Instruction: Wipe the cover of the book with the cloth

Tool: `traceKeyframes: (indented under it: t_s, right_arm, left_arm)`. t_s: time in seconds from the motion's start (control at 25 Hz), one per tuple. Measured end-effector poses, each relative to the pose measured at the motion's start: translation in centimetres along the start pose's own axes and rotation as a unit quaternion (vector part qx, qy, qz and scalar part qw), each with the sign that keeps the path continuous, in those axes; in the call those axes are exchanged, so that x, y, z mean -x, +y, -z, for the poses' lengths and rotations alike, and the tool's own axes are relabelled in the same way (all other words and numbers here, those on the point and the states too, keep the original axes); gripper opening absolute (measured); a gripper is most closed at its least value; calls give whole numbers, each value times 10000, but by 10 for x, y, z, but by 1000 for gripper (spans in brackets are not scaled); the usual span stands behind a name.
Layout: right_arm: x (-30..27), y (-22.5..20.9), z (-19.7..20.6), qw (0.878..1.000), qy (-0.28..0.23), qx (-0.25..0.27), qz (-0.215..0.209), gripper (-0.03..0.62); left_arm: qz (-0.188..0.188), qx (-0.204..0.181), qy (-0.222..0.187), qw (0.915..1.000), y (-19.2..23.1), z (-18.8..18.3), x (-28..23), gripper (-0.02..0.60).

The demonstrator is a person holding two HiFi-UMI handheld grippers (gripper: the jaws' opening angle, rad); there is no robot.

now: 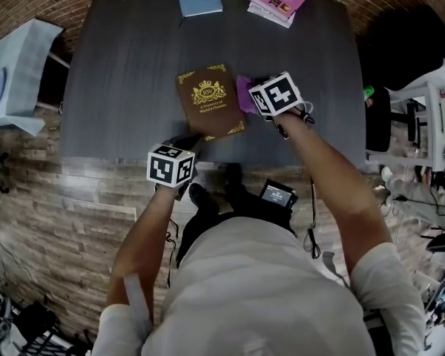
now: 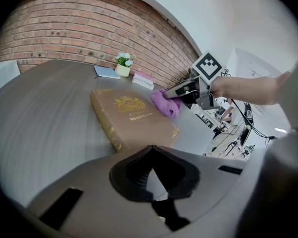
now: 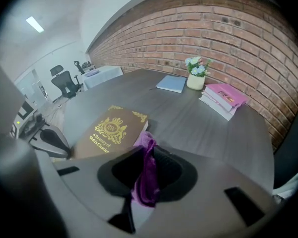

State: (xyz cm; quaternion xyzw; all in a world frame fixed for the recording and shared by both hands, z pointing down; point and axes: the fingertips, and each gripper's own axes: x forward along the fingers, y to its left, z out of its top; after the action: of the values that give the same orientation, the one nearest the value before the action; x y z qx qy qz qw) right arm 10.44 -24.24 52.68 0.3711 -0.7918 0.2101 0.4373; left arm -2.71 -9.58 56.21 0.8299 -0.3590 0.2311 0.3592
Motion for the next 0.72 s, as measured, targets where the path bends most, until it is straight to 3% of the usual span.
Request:
traceKeyframes:
  t_s: [0.28,0.72]
  right_arm:
    - [21,-8,-5,9995,-256,-151,121,71]
    - [29,43,-24,9977,-553,-142,-374,72]
  left_arm:
    - [11,55,-108,9999,-2,0,6,8]
    - [96,196,-476,9986,-7,-1,33,8]
